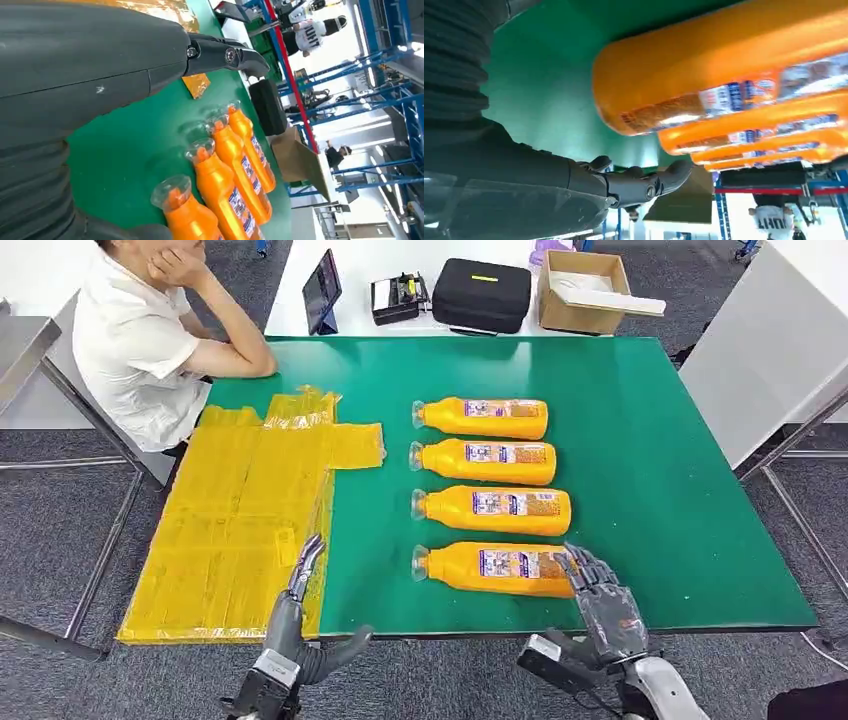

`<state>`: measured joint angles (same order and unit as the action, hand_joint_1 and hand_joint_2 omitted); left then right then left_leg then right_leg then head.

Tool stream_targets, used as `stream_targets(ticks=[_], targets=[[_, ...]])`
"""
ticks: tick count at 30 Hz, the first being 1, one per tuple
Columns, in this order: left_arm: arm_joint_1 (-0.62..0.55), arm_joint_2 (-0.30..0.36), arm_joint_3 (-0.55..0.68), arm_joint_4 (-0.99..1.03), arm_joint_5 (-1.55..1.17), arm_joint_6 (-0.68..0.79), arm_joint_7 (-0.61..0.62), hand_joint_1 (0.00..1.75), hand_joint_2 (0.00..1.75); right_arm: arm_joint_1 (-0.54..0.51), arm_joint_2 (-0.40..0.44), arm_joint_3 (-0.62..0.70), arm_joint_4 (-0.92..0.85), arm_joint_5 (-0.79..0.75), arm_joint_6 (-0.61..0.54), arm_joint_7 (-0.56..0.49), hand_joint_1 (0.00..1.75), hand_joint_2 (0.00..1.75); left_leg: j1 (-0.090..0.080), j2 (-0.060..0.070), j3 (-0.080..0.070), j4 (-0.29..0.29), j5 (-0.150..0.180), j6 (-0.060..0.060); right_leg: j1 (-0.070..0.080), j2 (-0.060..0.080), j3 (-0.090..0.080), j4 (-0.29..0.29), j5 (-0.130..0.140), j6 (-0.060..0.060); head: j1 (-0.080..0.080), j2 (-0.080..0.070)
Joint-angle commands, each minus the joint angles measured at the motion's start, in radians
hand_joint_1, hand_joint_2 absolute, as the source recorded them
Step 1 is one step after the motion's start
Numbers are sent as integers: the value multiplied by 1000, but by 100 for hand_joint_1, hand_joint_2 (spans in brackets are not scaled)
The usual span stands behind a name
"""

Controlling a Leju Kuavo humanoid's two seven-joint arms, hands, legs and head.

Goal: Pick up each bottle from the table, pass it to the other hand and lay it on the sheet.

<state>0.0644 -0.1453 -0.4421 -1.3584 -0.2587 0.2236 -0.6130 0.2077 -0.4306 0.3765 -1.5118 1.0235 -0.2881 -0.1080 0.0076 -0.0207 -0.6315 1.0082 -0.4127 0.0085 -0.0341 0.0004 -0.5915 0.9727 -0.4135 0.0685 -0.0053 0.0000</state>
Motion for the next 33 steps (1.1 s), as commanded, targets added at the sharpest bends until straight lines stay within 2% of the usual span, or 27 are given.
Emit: stream_targets(ticks=[1, 4, 5, 10, 12, 18, 22, 24, 25, 26, 27, 28, 30, 33], targets=[[-33, -11, -22, 59, 8, -14, 7, 0, 175, -57, -33, 7, 75, -7, 53, -39, 0, 175, 1, 3, 6, 0, -2, 0, 2, 1, 6, -1, -1, -4, 0, 0], [-36, -10, -36, 61, 7, -18, 8, 0, 175, -74, -17, 30, 77, 26, 40, -37, 0, 175, 1, 4, 8, 0, -3, -1, 2, 2, 8, -2, -2, -6, 0, 0], [-37, -9, -39, 60, 7, -18, 8, 0, 175, -77, -17, 35, 69, 31, 38, -39, 0, 175, -1, 2, 3, -1, -1, 0, 1, 1, 3, -1, 0, -2, 0, 0], [-43, -11, -48, 65, 8, -16, 8, 0, 175, -100, -8, 29, 75, 10, 53, -43, 0, 175, 1, 4, 7, 0, -3, 0, 3, 2, 6, -2, -1, -4, 0, 0], [-51, -8, -61, 72, 10, -21, 7, 0, 175, -135, 47, 1, 131, -82, 82, -108, 0, 175, 0, 3, 4, -1, -1, 0, 2, 1, 3, -2, 0, -3, 0, 0], [-63, -5, -72, 76, 11, -26, 4, 0, 175, -200, 84, 40, 224, -44, 90, -132, 0, 175, 1, 3, 5, -1, -1, 0, 2, 2, 5, -2, 0, -4, 0, 0], [-63, -9, -73, 79, 10, -27, 4, 0, 175, -189, 98, 27, 252, -70, 85, -138, 0, 175, 0, 2, 4, -1, 0, 0, 2, 1, 3, -2, 0, -2, 0, 0], [-64, -10, -73, 83, 8, -20, 0, 0, 175, -190, 105, 26, 269, -78, 80, -145, 0, 175, 1, 3, 9, -1, -2, 0, 3, 1, 9, -3, -2, -5, 0, 0], [-63, -10, -73, 84, 7, -19, -1, 0, 175, -191, 107, 25, 273, -83, 81, -147, 0, 175, 0, 2, 5, -1, -1, 0, 2, 0, 5, -2, -1, -3, 0, 0], [-64, -8, -73, 84, 8, -17, -2, 0, 175, -193, 113, 17, 282, -117, 97, -159, 0, 175, 1, 3, 8, -1, -2, 0, 3, 1, 8, -3, -2, -5, 0, 0], [-66, -5, -75, 86, 10, -17, -5, 0, 175, -201, 124, 0, 301, -198, 148, -188, 0, 175, 0, 3, 6, -1, -1, 0, 2, 1, 6, -2, -1, -3, 0, 0], [-68, -5, -74, 92, 17, -21, -6, 0, 175, -212, 130, -6, 317, -210, 157, -190, 0, 175, 0, 2, 3, -1, 0, 0, 1, 1, 3, -2, 0, -2, 0, 0], [-78, -7, -75, 111, 20, -28, -5, 0, 175, -265, 148, 16, 383, -172, 162, -194, 0, 175, 0, 4, 5, -1, -1, 0, 2, 2, 4, -2, 0, -3, 0, 0], [-84, -11, -83, 125, 21, -36, -6, 0, 175, -289, 154, 44, 426, -144, 179, -185, 0, 175, 1, 6, 7, -1, -1, 0, 3, 4, 7, -3, 0, -5, 0, 0]])
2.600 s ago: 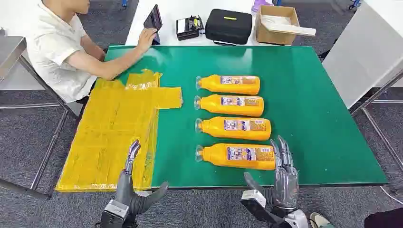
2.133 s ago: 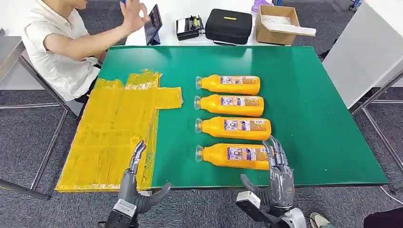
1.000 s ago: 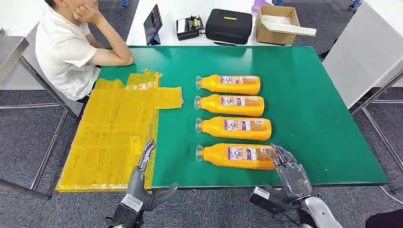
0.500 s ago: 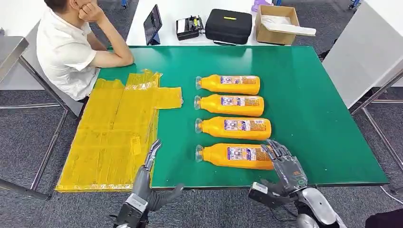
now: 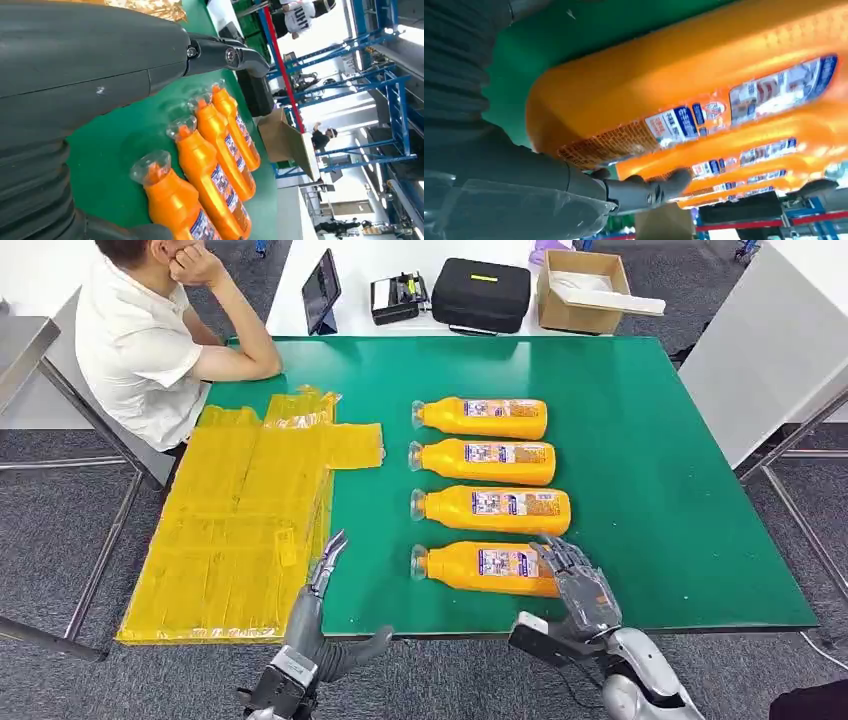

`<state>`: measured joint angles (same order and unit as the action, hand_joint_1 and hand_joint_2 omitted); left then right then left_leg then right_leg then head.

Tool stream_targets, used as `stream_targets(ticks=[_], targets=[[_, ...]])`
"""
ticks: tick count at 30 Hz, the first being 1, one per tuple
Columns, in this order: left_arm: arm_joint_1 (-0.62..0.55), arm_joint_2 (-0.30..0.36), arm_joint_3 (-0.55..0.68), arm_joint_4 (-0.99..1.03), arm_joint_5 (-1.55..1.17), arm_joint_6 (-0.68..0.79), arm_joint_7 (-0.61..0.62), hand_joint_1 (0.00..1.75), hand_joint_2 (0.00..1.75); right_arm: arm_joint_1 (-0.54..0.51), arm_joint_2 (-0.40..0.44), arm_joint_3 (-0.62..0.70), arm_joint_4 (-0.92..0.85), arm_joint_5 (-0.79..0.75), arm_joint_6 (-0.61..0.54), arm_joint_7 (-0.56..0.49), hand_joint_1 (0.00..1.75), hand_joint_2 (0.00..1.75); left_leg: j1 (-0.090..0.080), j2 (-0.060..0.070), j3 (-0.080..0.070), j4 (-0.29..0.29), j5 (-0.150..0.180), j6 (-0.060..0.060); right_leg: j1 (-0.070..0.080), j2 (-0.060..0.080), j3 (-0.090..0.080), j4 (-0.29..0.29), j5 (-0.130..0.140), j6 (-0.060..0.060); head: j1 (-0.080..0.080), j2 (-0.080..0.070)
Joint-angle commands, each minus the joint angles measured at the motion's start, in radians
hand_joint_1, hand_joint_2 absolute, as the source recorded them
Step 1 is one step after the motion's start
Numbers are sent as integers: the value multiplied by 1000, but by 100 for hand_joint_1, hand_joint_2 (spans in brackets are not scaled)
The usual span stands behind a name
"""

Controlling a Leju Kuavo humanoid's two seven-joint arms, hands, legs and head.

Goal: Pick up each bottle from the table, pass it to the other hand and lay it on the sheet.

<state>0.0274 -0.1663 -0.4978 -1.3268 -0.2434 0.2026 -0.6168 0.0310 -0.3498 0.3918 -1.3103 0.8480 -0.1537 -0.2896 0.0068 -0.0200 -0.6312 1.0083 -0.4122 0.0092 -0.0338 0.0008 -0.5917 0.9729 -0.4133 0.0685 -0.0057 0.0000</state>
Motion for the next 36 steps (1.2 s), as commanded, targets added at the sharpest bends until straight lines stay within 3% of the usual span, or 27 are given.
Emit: stream_targets(ticks=[1, 21, 27, 28, 29, 36], targets=[[-47, 9, -29, 94, 6, -16, -2, 0, 175, -109, 74, 29, 227, 31, 45, -3, 0, 175, 3, 6, 9, -1, -2, -1, 4, 3, 9, -3, 0, -6, 0, 0], [-32, 14, -28, 81, 8, -8, 0, 0, 175, -89, 78, 8, 206, 53, -8, 61, 0, 175, 2, 4, 13, -1, -1, -1, 3, -1, 12, -2, 0, -4, 0, 0], [-35, 16, -34, 80, 9, -11, 0, 0, 175, -95, 75, 22, 203, 43, 47, 55, 0, 175, 2, 5, 13, 0, -2, 0, 3, 1, 13, -2, -1, -5, 0, 0], [-39, 15, -36, 86, 10, -13, 0, 0, 175, -96, 69, 22, 211, 21, 80, 45, 168, 175, 1, 4, 12, -1, -1, 0, 2, 0, 12, -2, 0, -4, 0, 0], [-44, 14, -38, 92, 10, -15, 0, 0, 175, -98, 54, 30, 220, 3, 110, 38, 175, 175, 1, 4, 12, -1, 0, 0, 1, 0, 11, -1, 0, -3, 0, 0], [-51, 11, -39, 102, 12, -18, -5, 0, 175, -87, 50, 9, 234, -58, 125, 20, 175, 175, 3, 3, 17, -1, -2, -1, 4, -2, 15, -3, -1, -7, 0, 0]])
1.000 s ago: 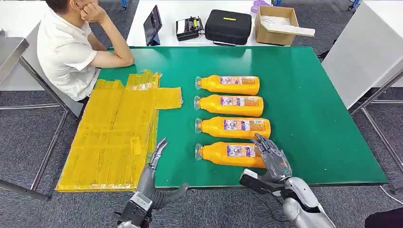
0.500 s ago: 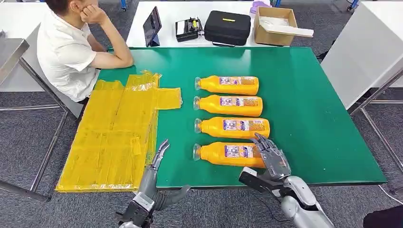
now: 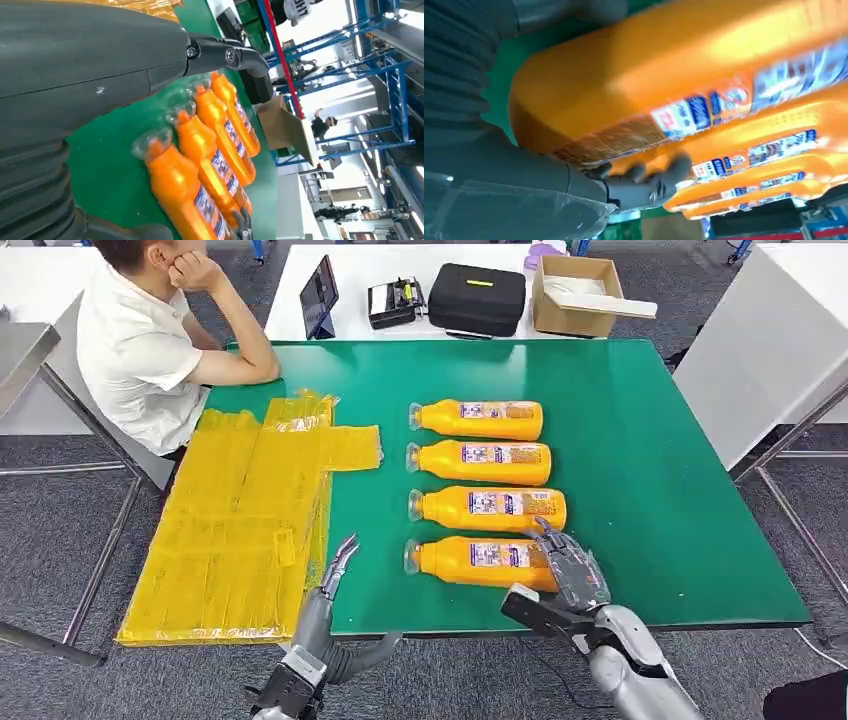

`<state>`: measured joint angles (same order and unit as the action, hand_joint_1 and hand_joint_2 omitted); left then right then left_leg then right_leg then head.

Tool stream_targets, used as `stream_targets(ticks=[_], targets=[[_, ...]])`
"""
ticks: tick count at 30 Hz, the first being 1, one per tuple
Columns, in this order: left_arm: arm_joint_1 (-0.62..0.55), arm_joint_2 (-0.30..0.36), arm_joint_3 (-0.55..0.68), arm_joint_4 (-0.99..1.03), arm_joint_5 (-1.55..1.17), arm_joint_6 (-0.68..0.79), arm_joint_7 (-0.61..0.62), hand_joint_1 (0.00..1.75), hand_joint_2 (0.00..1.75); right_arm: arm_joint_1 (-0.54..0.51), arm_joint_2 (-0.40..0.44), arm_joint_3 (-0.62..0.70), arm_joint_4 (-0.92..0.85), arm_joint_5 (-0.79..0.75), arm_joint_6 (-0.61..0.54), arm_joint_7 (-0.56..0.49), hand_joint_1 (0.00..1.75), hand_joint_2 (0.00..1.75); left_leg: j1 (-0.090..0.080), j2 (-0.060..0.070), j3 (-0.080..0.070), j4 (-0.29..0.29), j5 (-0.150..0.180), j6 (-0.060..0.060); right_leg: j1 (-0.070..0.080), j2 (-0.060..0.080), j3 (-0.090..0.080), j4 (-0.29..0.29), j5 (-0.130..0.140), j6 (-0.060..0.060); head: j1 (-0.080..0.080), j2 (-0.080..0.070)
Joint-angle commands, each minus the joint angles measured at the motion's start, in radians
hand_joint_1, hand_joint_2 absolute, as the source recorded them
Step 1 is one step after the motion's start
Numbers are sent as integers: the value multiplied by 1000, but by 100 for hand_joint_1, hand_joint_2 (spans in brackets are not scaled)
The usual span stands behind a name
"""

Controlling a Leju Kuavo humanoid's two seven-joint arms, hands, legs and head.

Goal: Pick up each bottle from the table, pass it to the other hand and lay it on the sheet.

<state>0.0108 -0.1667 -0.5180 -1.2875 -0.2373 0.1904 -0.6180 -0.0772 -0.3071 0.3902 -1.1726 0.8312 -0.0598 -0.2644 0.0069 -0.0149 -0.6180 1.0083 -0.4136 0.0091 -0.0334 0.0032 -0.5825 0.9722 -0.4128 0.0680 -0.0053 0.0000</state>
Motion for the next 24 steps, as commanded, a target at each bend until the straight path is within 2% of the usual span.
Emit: stream_targets(ticks=[1, 4, 16, 24], targets=[[-34, 12, -20, 64, 6, -7, -4, 0, 175, 25, 10, 9, 94, -47, 31, -4, 175, 175, 3, -2, 4, -1, -1, -1, 4, -5, 7, -3, -2, -7, 0, 0], [-32, 10, -22, 65, 7, -7, -6, 0, 175, 38, 9, 4, 77, -58, 19, 0, 175, 175, 2, -2, 3, -1, 0, 0, 3, -3, 6, -2, -1, -4, 0, 0], [-34, 7, -25, 61, 7, -11, -7, 0, 175, 59, 1, 6, 40, -56, 3, 3, 175, 175, 2, -3, 3, -1, 0, 0, 2, -4, 6, -2, -1, -3, 0, 0], [-23, -12, 6, 37, 85, -43, -26, 0, 175, 71, 39, -26, 16, -97, -37, -18, 175, 175, 2, -2, 4, 0, -1, 0, 2, -2, 6, -1, -1, -3, 0, 0]])
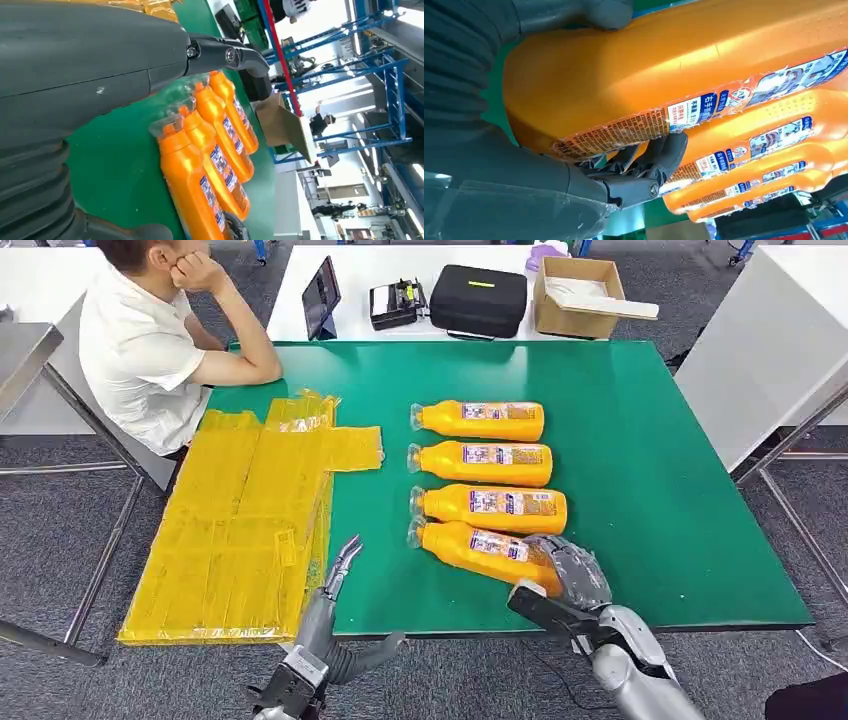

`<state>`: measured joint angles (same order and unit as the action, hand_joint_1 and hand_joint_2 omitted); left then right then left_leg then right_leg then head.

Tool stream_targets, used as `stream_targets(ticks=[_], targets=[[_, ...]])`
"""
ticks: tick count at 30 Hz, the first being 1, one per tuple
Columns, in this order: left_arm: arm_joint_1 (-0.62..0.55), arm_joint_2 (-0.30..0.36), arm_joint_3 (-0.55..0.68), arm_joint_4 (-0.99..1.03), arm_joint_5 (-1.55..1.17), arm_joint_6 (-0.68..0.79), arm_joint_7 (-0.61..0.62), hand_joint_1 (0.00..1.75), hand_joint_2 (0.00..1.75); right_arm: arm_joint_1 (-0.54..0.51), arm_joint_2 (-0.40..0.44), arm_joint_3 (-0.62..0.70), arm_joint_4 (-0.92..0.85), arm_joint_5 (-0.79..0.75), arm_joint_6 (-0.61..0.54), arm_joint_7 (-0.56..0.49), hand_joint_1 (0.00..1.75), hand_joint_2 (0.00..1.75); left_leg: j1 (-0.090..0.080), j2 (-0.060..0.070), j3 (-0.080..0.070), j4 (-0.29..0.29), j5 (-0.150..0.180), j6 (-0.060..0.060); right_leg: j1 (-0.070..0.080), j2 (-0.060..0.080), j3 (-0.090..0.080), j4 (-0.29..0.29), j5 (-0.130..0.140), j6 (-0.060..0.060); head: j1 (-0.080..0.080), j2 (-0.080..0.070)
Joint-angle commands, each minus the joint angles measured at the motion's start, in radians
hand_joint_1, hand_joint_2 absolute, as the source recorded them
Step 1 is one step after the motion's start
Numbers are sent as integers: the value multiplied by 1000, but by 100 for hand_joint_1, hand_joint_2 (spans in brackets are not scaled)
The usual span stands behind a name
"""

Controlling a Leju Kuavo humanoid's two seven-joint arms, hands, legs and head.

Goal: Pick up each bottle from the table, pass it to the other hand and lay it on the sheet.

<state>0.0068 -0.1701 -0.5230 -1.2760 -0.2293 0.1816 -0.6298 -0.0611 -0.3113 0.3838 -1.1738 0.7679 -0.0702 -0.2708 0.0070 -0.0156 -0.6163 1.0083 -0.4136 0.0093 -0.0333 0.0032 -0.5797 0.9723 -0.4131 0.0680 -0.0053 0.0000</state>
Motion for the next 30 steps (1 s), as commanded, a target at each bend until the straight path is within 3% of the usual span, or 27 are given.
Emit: stream_targets(ticks=[1, 13, 20, 24, 30], targets=[[-18, -15, 29, 23, 123, -47, -11, 0, 175, 62, 51, -26, 0, -42, -34, -15, 175, 175, 2, -1, 2, 0, -1, -1, 3, -3, 4, -2, -2, -5, 0, 0], [-24, -43, 85, 60, 418, -115, 49, 0, 175, 116, 93, -57, -183, -132, -86, -82, 175, 175, 1, 1, 0, 0, -1, -1, 2, 0, 1, 0, -1, -4, 0, 0], [-27, -53, 102, 87, 508, -135, 89, 0, 175, 115, 94, -58, -200, -140, -102, -104, 175, 175, 1, 2, -2, 0, -1, 0, 1, 0, 0, 0, -1, -4, 0, 0], [-34, -60, 137, 137, 686, -189, 188, 0, 175, 110, 102, -61, -214, -159, -121, -122, 175, 175, 1, 1, -4, 0, -1, 0, 1, 0, -2, -1, 0, -3, 0, 0], [-39, -53, 132, 154, 698, -194, 183, 0, 175, 102, 104, -59, -207, -159, -121, -123, 175, 175, 1, 1, -4, -1, -1, 0, 1, 0, -3, 0, -1, -3, 0, 0]])
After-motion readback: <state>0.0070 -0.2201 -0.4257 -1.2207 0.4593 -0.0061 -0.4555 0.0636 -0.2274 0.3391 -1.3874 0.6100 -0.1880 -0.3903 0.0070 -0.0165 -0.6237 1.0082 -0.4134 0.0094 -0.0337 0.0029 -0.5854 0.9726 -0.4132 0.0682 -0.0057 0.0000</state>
